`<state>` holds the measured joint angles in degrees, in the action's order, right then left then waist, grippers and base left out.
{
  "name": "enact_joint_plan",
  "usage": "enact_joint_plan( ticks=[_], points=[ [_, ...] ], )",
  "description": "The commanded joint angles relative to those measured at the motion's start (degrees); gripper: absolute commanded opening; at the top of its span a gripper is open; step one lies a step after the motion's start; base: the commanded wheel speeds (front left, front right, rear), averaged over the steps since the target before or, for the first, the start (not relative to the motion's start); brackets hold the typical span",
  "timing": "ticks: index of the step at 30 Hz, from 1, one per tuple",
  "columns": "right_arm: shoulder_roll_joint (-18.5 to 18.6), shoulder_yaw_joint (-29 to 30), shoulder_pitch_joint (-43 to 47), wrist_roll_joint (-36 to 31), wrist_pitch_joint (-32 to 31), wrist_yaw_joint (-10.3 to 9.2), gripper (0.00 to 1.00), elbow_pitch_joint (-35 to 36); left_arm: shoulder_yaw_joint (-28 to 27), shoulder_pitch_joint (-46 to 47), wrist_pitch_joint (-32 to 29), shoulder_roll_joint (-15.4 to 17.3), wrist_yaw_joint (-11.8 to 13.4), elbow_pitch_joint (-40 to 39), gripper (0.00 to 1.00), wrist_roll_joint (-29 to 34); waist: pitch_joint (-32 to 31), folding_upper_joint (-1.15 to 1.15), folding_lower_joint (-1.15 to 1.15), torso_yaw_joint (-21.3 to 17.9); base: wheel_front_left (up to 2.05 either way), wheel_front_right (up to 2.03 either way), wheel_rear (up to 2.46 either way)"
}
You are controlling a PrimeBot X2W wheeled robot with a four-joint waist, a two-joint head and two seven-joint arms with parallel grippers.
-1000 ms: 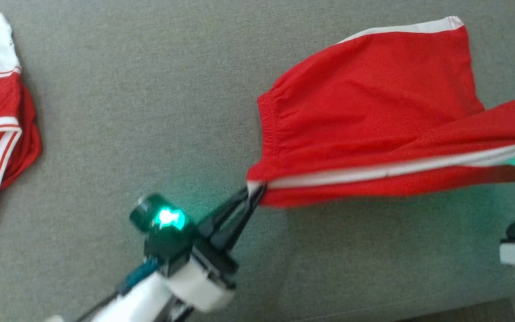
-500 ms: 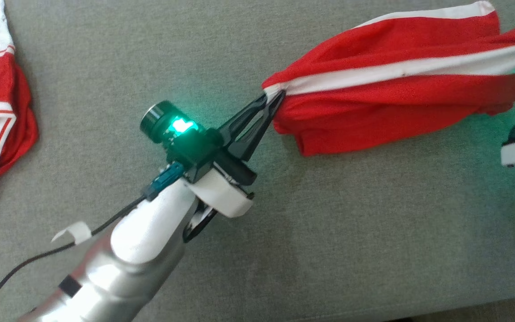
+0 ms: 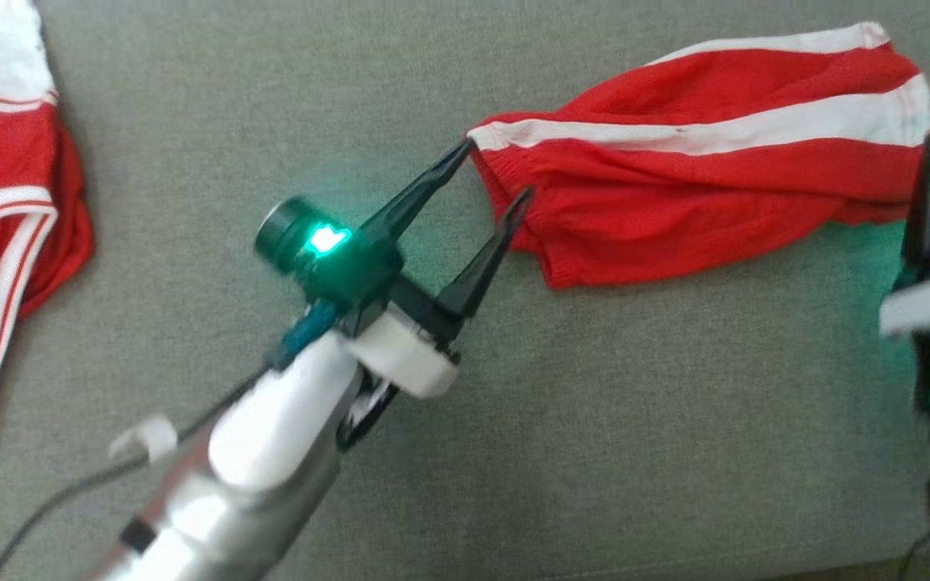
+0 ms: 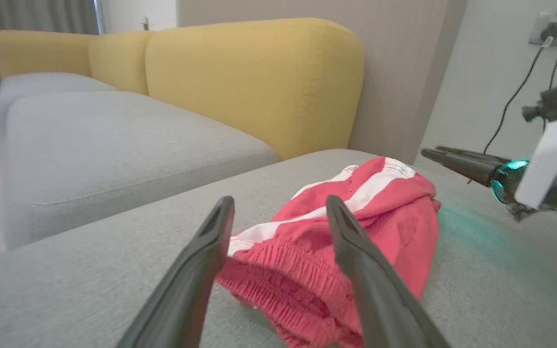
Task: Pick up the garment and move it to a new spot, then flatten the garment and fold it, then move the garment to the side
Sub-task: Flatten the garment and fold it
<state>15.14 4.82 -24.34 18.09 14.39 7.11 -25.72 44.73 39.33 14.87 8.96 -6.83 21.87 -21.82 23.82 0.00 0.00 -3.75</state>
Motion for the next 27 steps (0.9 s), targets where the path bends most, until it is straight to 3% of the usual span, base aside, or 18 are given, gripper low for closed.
enact_joint_plan(
  ticks=[1, 4, 10, 16, 20, 21, 22, 23, 27],
  points=[
    [-1.00, 0.42, 3.76, 0.44, 0.60, 0.37, 1.00, 1.45, -3.33, -2.50, 0.12, 0.42, 1.65, -2.79, 1.00, 1.43, -1.56, 0.00, 0.00, 0.27, 0.00, 0.00, 0.00],
    [-2.65, 2.88, 5.69, 1.76, 0.60, 0.37, 1.00, 0.43, -7.07, -7.64, 0.12, -0.09, 5.48, -6.49, 1.00, 4.62, -3.07, 0.00, 0.00, 1.03, 0.00, 0.00, 0.00],
    [-1.37, 6.49, 2.90, 3.82, -0.82, 0.37, 1.00, -5.78, -14.70, -17.57, 0.12, -2.44, 11.03, -16.27, 1.00, 9.45, -4.71, 0.00, 0.00, 4.80, 0.00, 0.00, 0.00],
    [2.04, 8.99, -1.27, 4.34, -6.06, 0.37, 1.00, -14.02, -19.31, -24.45, 0.13, -4.66, 11.93, -23.59, 1.00, 11.65, -5.34, 0.00, 0.00, 8.82, 0.00, 0.00, 0.00],
    [3.18, 6.08, -2.35, 4.03, -15.62, 0.37, 1.00, -20.71, -20.03, -26.65, 0.13, -5.48, 11.17, -25.45, 1.00, 12.42, -5.78, 0.00, 0.00, 10.96, 0.00, 0.00, 0.00],
    [3.09, 4.89, -2.49, 5.09, -17.67, 0.37, 0.84, -21.28, -20.17, -26.95, 0.13, -5.61, 10.98, -25.59, 1.00, 12.52, -5.92, 0.00, 0.00, 11.28, 0.00, 0.00, 0.00],
    [3.32, 4.00, -2.55, 6.25, -18.87, 0.37, 0.31, -21.33, -20.39, -27.20, 0.13, -5.71, 10.90, -25.74, 1.00, 12.62, -6.04, 0.00, 0.00, 11.49, 0.00, 0.00, 0.00],
    [3.90, 3.34, -2.52, 7.02, -19.05, 0.37, 0.00, -20.99, -20.68, -27.39, 0.13, -5.79, 10.86, -25.91, 1.00, 12.71, -6.14, 0.00, 0.00, 11.58, 0.00, 0.00, 0.00],
    [6.88, 2.29, -1.37, 7.23, -15.99, 0.37, 0.00, -19.18, -22.07, -28.13, 0.13, -5.97, 10.95, -26.49, 1.00, 13.06, -6.84, 0.00, 0.00, 10.96, 0.00, 0.00, 0.00]
  ],
)
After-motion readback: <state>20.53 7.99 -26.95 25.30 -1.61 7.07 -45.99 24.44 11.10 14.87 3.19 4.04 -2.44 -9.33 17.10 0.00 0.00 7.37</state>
